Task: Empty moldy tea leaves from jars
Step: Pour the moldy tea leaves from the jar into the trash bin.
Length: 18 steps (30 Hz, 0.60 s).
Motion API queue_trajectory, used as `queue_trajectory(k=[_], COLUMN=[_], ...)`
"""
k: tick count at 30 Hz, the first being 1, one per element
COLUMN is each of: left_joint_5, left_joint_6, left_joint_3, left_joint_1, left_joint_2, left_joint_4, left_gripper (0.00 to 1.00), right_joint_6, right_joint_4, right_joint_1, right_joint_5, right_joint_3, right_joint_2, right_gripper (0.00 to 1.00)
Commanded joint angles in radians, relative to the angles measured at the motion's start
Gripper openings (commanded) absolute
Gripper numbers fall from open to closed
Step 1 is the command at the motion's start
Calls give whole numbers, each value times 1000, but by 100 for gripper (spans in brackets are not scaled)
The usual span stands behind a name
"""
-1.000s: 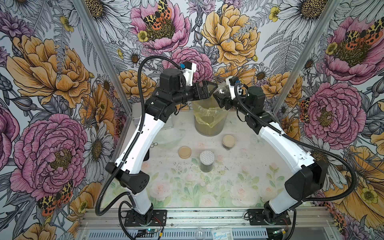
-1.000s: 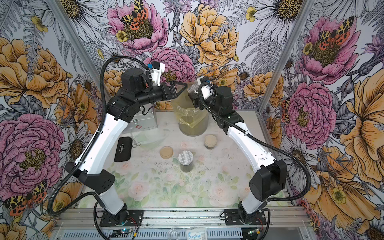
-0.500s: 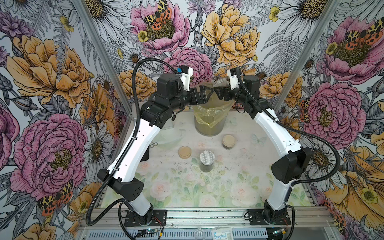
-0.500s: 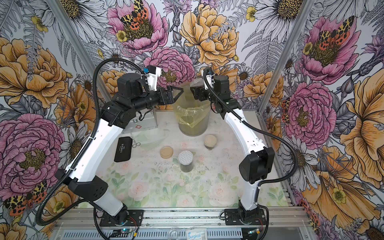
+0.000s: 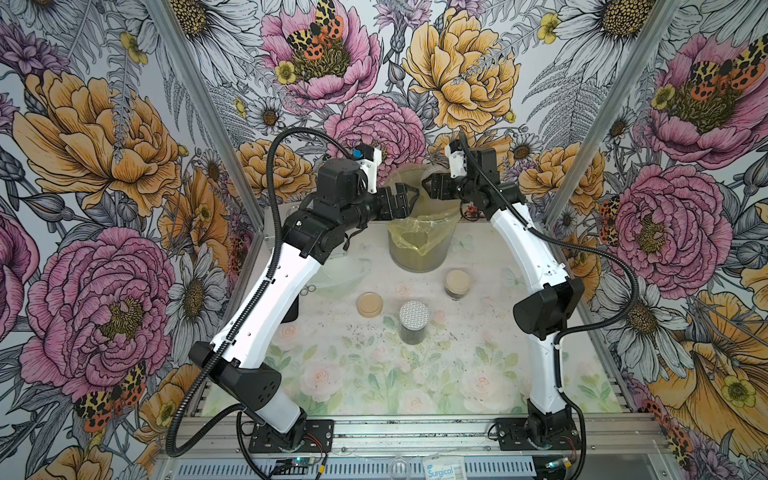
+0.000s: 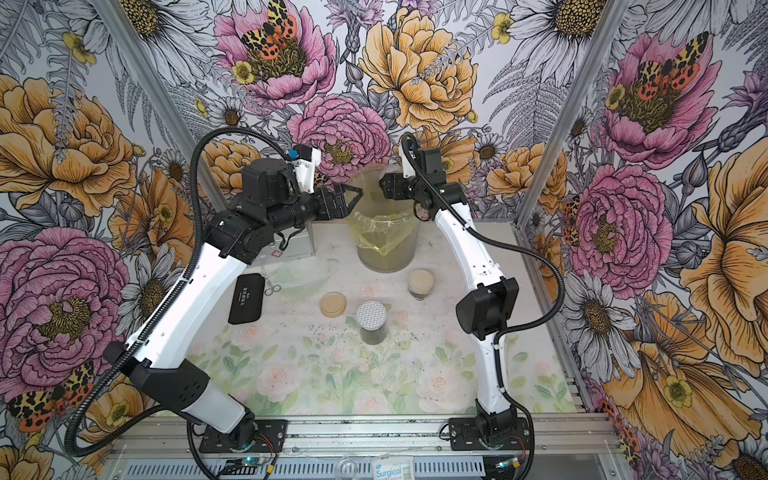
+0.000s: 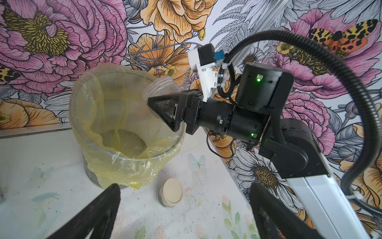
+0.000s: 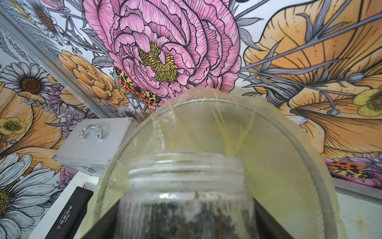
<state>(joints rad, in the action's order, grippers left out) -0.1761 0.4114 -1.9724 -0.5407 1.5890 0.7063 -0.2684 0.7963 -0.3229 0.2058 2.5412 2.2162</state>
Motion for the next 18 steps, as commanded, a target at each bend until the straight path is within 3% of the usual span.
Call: queue_trajectory(k=[1,18], left_joint_5=[29,37], left_joint_6=[-11,16], left_joint_3=[16,73], left_joint_1=[-5,-5], left_joint_2=[-40,-52], left_joint_4=[-5,-18], left_gripper=[99,99], right_joint_6=[-49,-148], right_joint_4=[92,212], right_joint_1=[4,4], right_joint_5=[-32,-97], right_joint_3=[98,132], right_joint_2=[46,134], right_gripper=[0,0])
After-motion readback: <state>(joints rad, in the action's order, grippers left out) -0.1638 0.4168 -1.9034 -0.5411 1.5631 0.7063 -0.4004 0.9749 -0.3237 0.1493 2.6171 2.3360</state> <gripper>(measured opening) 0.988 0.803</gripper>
